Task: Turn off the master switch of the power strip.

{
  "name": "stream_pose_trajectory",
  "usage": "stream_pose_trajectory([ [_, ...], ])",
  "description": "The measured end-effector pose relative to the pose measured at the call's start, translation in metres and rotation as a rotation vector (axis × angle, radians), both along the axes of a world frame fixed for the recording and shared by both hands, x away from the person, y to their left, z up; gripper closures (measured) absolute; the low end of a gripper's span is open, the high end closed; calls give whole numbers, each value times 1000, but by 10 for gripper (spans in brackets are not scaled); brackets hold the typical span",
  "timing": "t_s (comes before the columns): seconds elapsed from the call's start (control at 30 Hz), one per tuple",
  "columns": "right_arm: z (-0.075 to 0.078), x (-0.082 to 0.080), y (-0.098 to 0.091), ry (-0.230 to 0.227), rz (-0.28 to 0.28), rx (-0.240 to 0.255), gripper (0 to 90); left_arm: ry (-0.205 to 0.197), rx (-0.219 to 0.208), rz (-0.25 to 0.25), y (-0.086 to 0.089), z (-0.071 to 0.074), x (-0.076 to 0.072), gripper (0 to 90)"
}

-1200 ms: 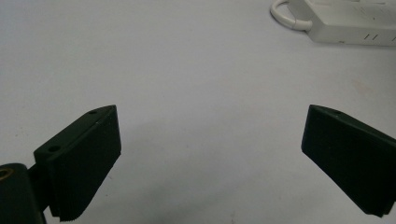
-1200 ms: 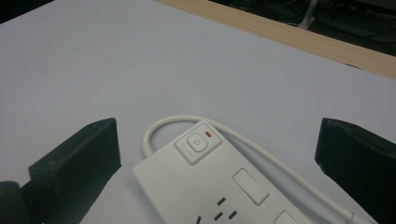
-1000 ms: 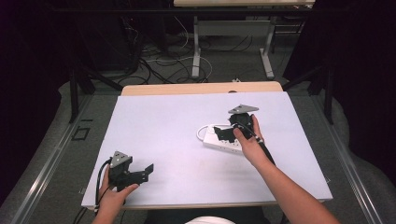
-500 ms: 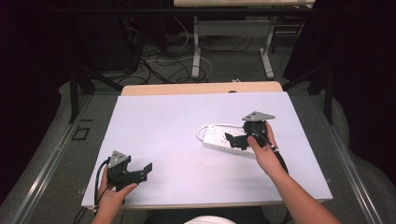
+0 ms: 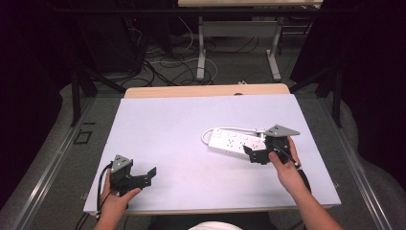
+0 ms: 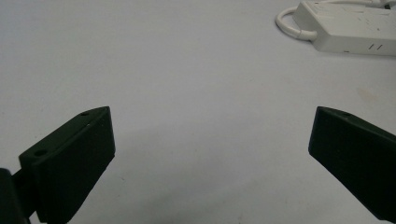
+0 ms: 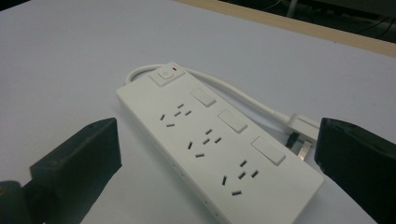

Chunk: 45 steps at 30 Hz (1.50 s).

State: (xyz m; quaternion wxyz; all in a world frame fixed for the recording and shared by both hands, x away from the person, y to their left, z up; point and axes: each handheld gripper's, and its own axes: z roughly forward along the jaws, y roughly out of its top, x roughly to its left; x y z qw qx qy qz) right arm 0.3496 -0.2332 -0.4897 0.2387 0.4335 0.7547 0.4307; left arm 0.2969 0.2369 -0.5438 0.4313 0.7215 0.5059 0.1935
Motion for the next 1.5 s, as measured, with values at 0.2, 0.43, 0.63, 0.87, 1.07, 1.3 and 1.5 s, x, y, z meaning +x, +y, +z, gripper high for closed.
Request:
stream_pose_trajectory([
  [0.2, -6, -12, -15, -11, -28, 9, 4, 0, -2, -1, 0, 0, 0, 4],
  [0.43, -15, -21, -34, -11, -67, 10, 9, -3, -2, -1, 0, 0, -1, 4],
  [0.63, -22, -27, -54, -5, -108, 21, 12, -4, -2, 3, 0, 0, -1, 4],
  [0.87, -33, -35, -75, 19, -163, 37, 17, 3, 1, 1, 0, 0, -1, 4],
  [1.07, -41, -40, -89, 22, -177, 46, 17, -3, 1, 5, -1, 0, -1, 4],
  [1.3, -48, -46, -102, 23, -188, 39, 18, -1, 5, 2, 0, 0, -1, 4],
  [1.5, -55, -47, -108, 20, -204, 34, 18, -1, 5, 0, 0, 1, -1, 4],
])
